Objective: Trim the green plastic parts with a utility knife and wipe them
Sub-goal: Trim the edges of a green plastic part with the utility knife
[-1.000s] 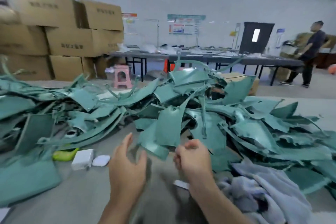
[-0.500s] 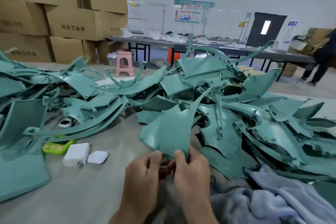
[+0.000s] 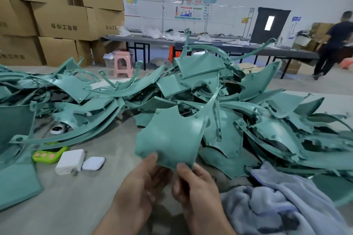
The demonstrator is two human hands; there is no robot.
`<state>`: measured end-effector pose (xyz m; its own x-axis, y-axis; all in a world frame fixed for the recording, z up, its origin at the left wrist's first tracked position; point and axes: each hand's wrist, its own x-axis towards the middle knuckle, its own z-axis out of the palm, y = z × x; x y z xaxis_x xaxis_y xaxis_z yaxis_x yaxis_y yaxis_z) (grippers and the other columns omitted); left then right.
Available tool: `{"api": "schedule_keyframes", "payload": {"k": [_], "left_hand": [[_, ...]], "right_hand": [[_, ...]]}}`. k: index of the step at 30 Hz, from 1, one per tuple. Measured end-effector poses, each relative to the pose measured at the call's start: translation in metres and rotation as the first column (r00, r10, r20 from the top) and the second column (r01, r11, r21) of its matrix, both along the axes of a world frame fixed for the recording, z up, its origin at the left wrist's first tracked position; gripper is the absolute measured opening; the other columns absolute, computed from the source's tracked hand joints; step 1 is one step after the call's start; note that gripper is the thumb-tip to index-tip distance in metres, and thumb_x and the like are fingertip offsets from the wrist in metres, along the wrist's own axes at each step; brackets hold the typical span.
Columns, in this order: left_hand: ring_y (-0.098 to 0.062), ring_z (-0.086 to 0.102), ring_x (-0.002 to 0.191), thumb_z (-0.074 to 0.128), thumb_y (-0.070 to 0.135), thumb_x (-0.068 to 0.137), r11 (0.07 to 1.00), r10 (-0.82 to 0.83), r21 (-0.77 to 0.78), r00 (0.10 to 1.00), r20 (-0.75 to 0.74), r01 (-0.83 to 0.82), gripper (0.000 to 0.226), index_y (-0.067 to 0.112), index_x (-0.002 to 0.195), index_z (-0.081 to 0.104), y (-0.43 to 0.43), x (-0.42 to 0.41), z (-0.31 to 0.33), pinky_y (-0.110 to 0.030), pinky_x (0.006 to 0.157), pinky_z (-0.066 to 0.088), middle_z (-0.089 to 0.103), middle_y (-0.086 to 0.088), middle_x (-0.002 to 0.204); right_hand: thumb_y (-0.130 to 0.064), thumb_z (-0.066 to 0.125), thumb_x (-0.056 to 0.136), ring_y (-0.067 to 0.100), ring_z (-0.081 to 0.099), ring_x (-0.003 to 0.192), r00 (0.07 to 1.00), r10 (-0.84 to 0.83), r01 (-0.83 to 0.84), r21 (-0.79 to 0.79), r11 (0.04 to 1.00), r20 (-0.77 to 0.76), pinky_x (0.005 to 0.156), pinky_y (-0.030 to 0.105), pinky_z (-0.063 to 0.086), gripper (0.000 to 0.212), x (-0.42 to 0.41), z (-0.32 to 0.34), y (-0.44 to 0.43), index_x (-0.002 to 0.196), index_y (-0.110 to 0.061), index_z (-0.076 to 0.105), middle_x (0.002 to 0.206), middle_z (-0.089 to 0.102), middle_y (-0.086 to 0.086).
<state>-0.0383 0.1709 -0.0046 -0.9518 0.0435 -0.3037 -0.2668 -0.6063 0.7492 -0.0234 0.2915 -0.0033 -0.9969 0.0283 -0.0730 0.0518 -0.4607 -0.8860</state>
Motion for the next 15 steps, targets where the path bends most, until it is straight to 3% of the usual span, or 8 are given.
{"api": "schedule_keyframes", "payload": {"k": [2, 3, 5, 8, 10, 13, 15], "left_hand": [[-0.039, 0.066, 0.117, 0.061, 0.026, 0.086, 0.991, -0.109, 0.077, 0.993, -0.044, 0.112, 0.055, -0.002, 0.133, 0.060, -0.001, 0.001, -0.002, -0.043, 0.090, 0.058, 0.067, -0.026, 0.127], [-0.042, 0.063, 0.121, 0.060, 0.024, 0.086, 0.990, -0.107, 0.079, 0.992, -0.073, 0.113, 0.056, -0.004, 0.134, 0.058, -0.002, 0.000, -0.001, -0.048, 0.097, 0.055, 0.066, -0.028, 0.129], [-0.035, 0.072, 0.108, 0.056, 0.021, 0.090, 0.987, -0.071, 0.136, 0.992, -0.100, 0.084, 0.045, -0.001, 0.128, 0.063, -0.003, -0.005, 0.002, -0.043, 0.086, 0.062, 0.071, -0.024, 0.122], [-0.019, 0.078, 0.080, 0.053, 0.020, 0.097, 0.979, 0.019, 0.202, 0.999, -0.051, -0.008, 0.025, 0.008, 0.110, 0.071, -0.009, -0.013, 0.005, -0.028, 0.058, 0.062, 0.079, -0.011, 0.104], [-0.015, 0.077, 0.073, 0.060, 0.021, 0.089, 0.965, 0.036, 0.259, 0.999, -0.026, -0.028, 0.025, 0.008, 0.104, 0.076, -0.015, -0.014, 0.005, -0.025, 0.053, 0.060, 0.079, -0.008, 0.100], [-0.012, 0.076, 0.070, 0.062, 0.019, 0.082, 0.946, 0.009, 0.323, 1.000, -0.029, 0.001, 0.025, 0.009, 0.090, 0.083, -0.018, -0.014, 0.004, -0.021, 0.050, 0.058, 0.079, -0.007, 0.097], [-0.012, 0.076, 0.069, 0.061, 0.019, 0.083, 0.942, 0.003, 0.337, 0.999, -0.046, 0.013, 0.025, 0.009, 0.084, 0.084, -0.016, -0.013, 0.005, -0.021, 0.050, 0.058, 0.079, -0.008, 0.095]], "right_hand": [[-0.003, 0.062, 0.095, 0.014, 0.029, 0.033, 1.000, 0.020, -0.017, 0.182, 0.983, -0.018, 0.038, 0.019, 0.019, 0.037, 0.000, 0.002, 0.002, 0.060, -0.014, 0.067, 0.042, 0.040, 0.009], [-0.005, 0.065, 0.095, 0.012, 0.033, 0.035, 0.999, 0.005, 0.010, 0.296, 0.955, -0.051, 0.038, 0.020, 0.025, 0.037, 0.000, 0.003, 0.005, 0.060, -0.018, 0.069, 0.042, 0.043, 0.005], [-0.011, 0.075, 0.088, 0.005, 0.042, 0.042, 0.977, -0.103, 0.185, 0.504, 0.844, -0.186, 0.045, 0.019, 0.035, 0.020, 0.004, 0.008, 0.014, 0.071, -0.022, 0.072, 0.046, 0.051, -0.005], [-0.029, 0.072, 0.085, 0.003, 0.046, 0.050, 0.891, -0.233, 0.443, 0.636, 0.632, -0.389, 0.049, 0.012, 0.036, 0.011, 0.014, 0.014, 0.035, 0.082, -0.025, 0.062, 0.056, 0.056, -0.008], [-0.043, 0.062, 0.086, 0.003, 0.055, 0.061, 0.907, -0.173, 0.418, 0.782, 0.462, -0.383, 0.058, 0.015, 0.042, 0.014, 0.018, 0.015, 0.048, 0.089, -0.031, 0.054, 0.068, 0.063, -0.014], [-0.044, 0.057, 0.089, 0.006, 0.057, 0.081, 0.975, -0.053, 0.217, 0.975, 0.056, -0.214, 0.072, 0.024, 0.044, 0.016, 0.018, 0.012, 0.069, 0.095, -0.034, 0.047, 0.084, 0.066, -0.010], [-0.040, 0.057, 0.088, 0.011, 0.057, 0.077, 0.985, -0.070, 0.156, 0.988, -0.018, -0.157, 0.068, 0.026, 0.045, 0.015, 0.014, 0.012, 0.083, 0.088, -0.028, 0.048, 0.079, 0.064, -0.007]]}}
